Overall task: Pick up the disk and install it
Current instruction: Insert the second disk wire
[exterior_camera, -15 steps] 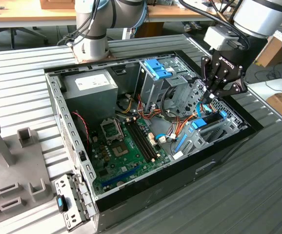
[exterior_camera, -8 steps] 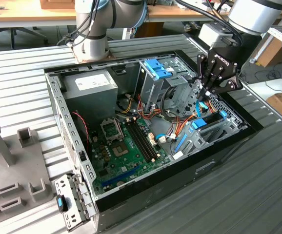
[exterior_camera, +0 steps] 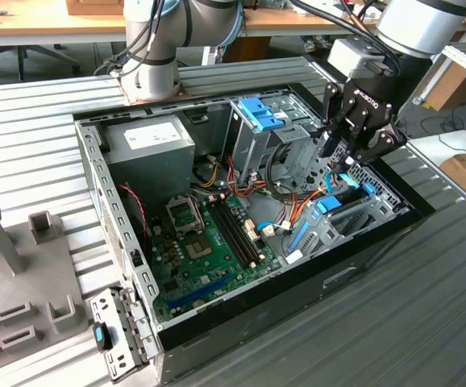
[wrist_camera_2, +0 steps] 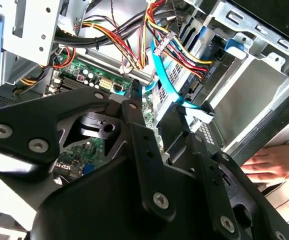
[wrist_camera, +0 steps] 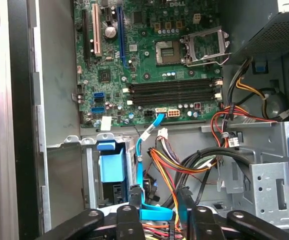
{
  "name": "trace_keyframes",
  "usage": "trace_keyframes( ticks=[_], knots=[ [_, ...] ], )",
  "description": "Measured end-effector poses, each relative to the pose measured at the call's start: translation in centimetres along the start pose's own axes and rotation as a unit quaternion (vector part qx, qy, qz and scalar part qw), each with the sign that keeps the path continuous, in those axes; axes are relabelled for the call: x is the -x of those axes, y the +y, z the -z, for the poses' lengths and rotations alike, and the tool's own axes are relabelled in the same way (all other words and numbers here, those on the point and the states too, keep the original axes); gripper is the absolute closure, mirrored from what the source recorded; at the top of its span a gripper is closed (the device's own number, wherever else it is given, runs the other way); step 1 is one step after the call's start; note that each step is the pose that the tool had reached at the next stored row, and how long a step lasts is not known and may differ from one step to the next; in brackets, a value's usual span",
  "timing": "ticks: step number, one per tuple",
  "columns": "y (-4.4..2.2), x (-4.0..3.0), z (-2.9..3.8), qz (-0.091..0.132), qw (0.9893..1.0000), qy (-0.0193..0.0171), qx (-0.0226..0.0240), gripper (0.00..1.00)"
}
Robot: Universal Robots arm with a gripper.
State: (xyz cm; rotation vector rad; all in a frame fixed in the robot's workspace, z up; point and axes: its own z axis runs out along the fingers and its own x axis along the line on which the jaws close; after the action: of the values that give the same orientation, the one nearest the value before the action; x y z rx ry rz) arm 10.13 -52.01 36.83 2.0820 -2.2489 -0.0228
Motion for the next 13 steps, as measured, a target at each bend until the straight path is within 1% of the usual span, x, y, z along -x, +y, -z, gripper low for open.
trace_keyframes(
  ticks=[1,4,6,9,11,13],
  knots=[
    [0.06,0.00,0.00,0.000,1.0000,0.0000,-0.0001,0.58],
    [0.95,-0.07,-0.06,0.000,1.0000,-0.0003,-0.0022,0.58],
    [2.20,-0.17,-0.15,0.000,1.0000,-0.0006,-0.0054,0.58],
    [3.59,-0.28,-0.24,0.000,1.0000,-0.0012,-0.0098,0.58],
    [3.76,-0.29,-0.26,0.000,0.9999,-0.0013,-0.0109,0.58],
    [4.17,-0.32,-0.27,0.000,0.9999,-0.0020,-0.0128,0.58]
  ],
)
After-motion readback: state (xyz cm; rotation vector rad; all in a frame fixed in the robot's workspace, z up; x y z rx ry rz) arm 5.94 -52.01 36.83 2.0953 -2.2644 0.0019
